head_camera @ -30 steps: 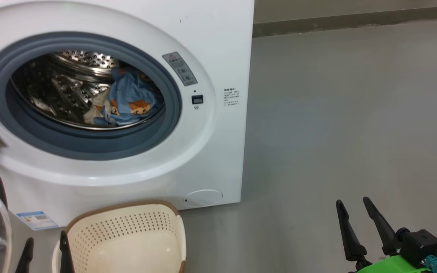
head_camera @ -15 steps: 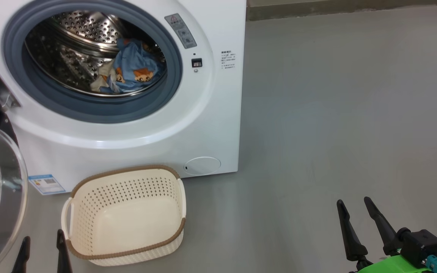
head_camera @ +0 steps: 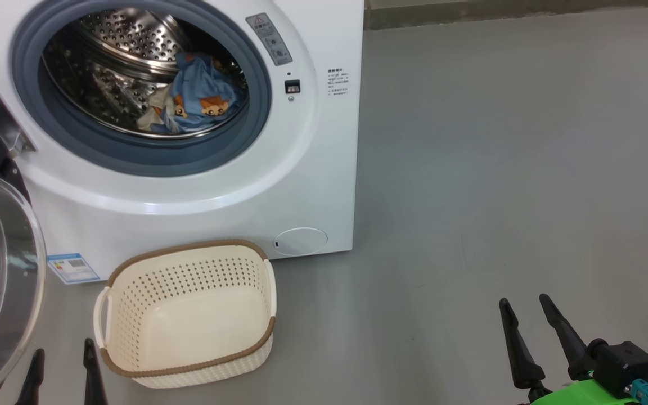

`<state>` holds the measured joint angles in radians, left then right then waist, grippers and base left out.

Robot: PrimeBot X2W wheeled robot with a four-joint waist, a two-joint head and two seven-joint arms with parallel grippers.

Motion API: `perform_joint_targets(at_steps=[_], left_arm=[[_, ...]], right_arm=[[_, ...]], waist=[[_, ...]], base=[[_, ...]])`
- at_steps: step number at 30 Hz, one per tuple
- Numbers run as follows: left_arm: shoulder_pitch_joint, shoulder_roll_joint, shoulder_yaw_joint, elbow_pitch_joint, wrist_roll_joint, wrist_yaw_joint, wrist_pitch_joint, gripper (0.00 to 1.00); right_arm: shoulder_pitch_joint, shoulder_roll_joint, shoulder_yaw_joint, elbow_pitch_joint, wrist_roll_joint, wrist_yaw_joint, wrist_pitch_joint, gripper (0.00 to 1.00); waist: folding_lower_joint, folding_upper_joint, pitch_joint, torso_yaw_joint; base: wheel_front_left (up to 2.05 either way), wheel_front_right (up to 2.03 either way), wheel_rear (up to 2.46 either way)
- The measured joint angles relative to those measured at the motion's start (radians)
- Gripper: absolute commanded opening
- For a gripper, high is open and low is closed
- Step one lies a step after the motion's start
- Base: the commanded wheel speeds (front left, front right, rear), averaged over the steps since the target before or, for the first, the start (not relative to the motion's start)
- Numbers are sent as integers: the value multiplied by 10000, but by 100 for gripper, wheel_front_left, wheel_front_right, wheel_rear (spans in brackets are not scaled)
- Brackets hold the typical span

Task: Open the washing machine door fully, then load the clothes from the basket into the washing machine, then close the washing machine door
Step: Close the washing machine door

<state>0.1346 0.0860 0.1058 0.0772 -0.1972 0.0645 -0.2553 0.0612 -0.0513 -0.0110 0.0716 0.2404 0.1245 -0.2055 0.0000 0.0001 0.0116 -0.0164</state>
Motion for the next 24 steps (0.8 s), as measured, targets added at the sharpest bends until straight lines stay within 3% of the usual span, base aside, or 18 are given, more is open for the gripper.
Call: perform_joint_targets(at_steps=[24], left_arm=[[23, -167, 61, -12, 104, -431, 0, 100]], right_arm=[[1, -10, 15, 33, 0, 0, 4, 100]], waist=[[1, 0, -260, -15]], base=[[0, 0, 0]])
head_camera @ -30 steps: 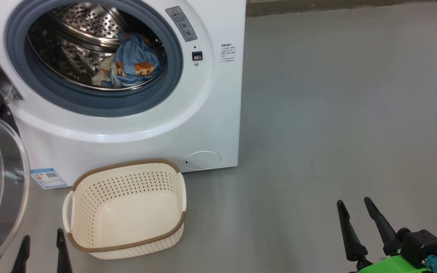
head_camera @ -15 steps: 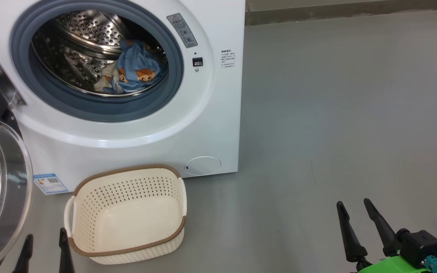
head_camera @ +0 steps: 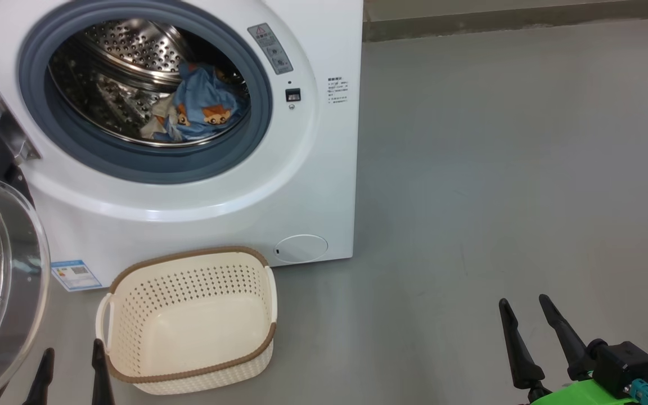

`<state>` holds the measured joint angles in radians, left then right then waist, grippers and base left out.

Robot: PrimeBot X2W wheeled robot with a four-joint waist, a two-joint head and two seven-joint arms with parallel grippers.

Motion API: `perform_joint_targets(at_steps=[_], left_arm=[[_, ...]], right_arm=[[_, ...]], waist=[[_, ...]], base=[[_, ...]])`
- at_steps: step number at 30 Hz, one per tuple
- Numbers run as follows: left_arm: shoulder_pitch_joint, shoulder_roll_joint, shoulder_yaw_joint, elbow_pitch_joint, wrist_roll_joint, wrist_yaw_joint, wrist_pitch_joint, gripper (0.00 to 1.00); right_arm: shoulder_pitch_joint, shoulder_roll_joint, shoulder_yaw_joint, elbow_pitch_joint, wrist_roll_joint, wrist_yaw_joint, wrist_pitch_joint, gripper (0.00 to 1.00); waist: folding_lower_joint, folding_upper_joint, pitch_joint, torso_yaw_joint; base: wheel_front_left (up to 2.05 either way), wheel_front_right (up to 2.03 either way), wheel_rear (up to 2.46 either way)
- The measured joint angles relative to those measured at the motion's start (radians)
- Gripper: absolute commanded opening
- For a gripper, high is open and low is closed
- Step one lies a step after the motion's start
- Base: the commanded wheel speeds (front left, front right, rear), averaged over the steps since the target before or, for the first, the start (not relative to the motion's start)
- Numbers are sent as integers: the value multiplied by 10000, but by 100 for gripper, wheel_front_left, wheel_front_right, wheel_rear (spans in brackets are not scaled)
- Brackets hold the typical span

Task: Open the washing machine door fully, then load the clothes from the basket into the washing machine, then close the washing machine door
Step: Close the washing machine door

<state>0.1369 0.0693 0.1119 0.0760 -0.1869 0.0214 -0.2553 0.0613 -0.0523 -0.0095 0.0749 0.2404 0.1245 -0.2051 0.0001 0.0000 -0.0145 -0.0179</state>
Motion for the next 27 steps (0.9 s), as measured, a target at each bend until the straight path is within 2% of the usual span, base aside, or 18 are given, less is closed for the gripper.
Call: perform_joint_targets(at_steps=[18, 27], left_arm=[[27, -67, -10, 0, 61, 0, 0, 100], [30, -127, -31, -17, 59, 2, 0, 100]], right_arm=[[2, 0, -8, -50, -2, 0, 10, 100], [3, 2, 4, -48, -2, 0, 12, 100]], waist=[[0, 0, -58, 196], [-1, 0, -70, 559]], base=[[0, 0, 0], [0, 0, 0]])
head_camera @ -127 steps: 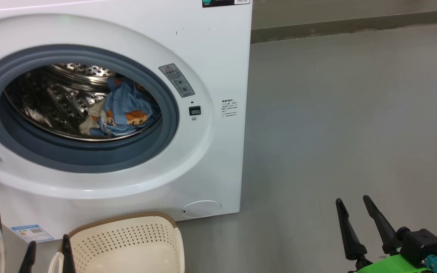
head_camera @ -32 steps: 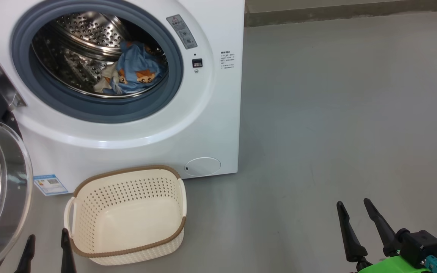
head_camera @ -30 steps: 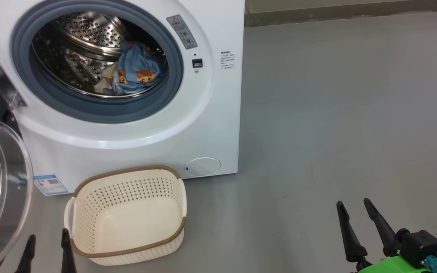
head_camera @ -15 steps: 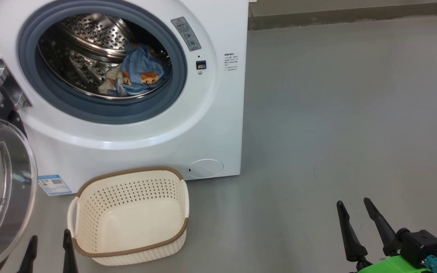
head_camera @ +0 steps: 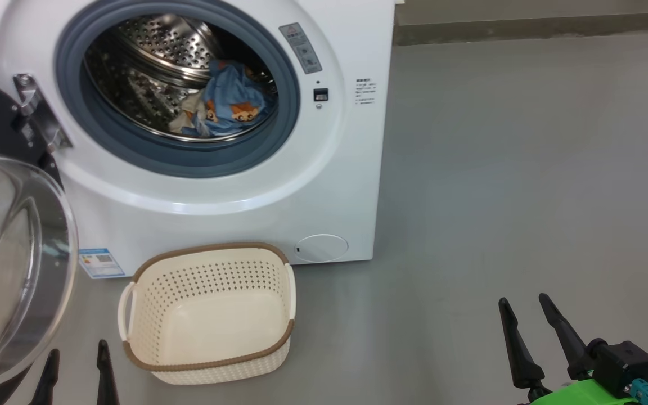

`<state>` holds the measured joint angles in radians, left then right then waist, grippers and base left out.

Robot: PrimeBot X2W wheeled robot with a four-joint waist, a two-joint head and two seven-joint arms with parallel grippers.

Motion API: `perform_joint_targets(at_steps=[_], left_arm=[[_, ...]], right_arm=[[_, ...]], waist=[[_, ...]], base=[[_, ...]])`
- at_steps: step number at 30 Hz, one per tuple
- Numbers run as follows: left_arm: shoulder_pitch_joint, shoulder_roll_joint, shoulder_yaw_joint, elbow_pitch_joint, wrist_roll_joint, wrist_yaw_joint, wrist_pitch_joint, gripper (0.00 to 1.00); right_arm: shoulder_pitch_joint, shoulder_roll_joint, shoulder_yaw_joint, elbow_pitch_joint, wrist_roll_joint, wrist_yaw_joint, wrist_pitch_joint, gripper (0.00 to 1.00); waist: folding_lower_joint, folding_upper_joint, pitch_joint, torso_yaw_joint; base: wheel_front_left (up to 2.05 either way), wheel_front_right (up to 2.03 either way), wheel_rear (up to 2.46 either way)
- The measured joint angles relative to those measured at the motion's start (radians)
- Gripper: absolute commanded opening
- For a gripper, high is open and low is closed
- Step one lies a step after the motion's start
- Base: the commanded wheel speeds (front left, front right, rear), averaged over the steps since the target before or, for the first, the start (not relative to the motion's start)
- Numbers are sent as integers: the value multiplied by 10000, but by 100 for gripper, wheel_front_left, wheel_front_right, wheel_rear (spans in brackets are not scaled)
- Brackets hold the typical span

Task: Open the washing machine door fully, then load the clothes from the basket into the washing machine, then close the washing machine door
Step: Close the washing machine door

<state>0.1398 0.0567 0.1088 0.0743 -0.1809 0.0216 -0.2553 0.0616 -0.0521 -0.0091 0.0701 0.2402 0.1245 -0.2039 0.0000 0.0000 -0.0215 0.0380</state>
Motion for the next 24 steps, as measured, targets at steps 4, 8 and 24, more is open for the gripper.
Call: perform_joint_targets(at_steps=[4, 8, 24], left_arm=[[27, -21, -4, -2, 0, 4, 0, 100], [52, -27, -2, -21, -4, 19, 0, 100], [59, -81, 21, -44, -81, 194, 0, 100]], right_arm=[[0, 0, 13, -21, -4, 0, 2, 100], [0, 0, 38, -21, -4, 0, 4, 100], [0, -8, 115, -58, -4, 0, 17, 100]], waist=[[0, 0, -1, 271], [0, 0, 1, 498], [0, 0, 140, 1810]], base=[[0, 0, 0], [0, 0, 0], [0, 0, 0]])
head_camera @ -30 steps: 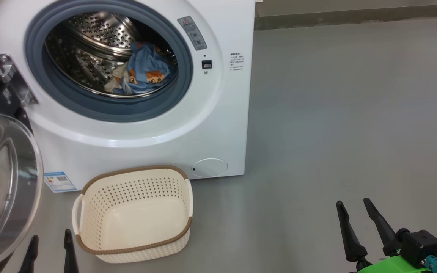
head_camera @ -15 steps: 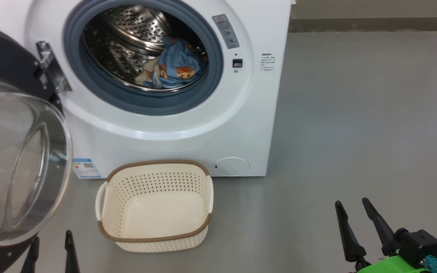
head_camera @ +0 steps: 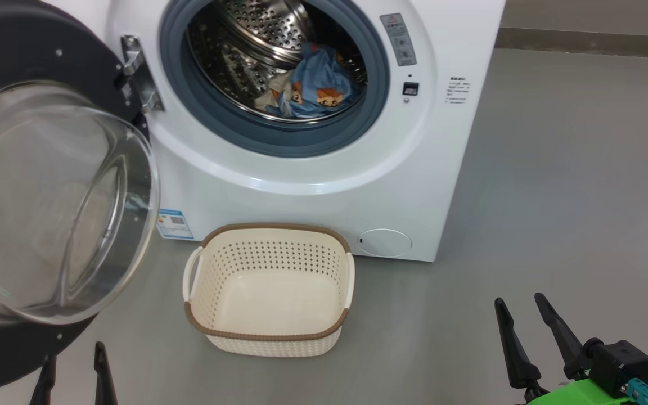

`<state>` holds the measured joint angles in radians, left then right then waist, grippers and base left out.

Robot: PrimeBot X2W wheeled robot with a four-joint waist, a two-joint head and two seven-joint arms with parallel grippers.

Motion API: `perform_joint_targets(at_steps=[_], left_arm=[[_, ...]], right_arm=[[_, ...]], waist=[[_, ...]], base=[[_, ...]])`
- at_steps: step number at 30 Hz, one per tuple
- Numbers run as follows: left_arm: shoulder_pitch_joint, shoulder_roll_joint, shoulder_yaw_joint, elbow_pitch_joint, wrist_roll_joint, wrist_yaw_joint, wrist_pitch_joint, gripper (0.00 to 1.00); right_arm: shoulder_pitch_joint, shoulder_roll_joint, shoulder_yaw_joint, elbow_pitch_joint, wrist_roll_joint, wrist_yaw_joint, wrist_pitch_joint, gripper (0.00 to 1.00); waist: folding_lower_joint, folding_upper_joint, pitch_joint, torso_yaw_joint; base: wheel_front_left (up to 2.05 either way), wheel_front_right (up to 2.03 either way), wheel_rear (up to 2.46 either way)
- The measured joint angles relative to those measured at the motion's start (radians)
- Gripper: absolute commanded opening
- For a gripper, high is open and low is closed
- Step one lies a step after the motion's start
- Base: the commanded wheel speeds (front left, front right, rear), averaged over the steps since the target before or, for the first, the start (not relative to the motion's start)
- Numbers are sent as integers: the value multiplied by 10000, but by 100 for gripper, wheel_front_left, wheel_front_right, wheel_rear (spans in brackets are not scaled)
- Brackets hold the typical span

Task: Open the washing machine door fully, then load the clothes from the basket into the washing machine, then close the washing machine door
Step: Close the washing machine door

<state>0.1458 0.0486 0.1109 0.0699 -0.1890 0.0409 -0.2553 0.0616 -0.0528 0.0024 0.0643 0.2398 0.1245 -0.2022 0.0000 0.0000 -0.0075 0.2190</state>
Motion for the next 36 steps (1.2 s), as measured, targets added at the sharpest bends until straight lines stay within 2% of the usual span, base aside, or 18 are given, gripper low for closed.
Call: perform_joint_targets(at_steps=[25, 36], left_arm=[[0, -48, 217, 27, -192, 426, 0, 100], [0, -82, 249, 23, -192, 428, 0, 100]], right_arm=[[-66, -35, 198, 8, -8, 0, 84, 100], [-134, -88, 230, 13, -8, 0, 84, 100]], waist=[[0, 0, 327, 1633], [0, 0, 429, 1961]], base=[[0, 0, 0], [0, 0, 0]])
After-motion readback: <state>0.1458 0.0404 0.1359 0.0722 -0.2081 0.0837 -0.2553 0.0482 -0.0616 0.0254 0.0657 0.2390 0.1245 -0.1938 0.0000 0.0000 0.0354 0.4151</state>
